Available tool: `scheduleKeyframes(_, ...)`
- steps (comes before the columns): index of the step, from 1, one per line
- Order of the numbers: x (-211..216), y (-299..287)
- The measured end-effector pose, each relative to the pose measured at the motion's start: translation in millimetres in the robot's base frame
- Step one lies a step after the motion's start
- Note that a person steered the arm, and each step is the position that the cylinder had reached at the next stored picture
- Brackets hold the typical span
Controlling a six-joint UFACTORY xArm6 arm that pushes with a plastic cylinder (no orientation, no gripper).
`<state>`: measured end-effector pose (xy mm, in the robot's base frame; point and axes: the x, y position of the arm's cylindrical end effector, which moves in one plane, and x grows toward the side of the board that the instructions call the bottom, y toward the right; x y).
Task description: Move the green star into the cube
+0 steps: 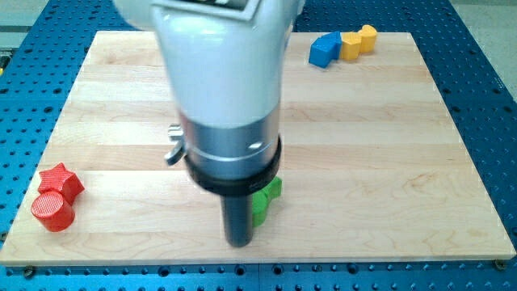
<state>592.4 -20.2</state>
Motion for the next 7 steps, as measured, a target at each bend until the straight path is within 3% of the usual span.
scheduleKeyframes(2,-66,13)
scheduleKeyframes(7,-111,125)
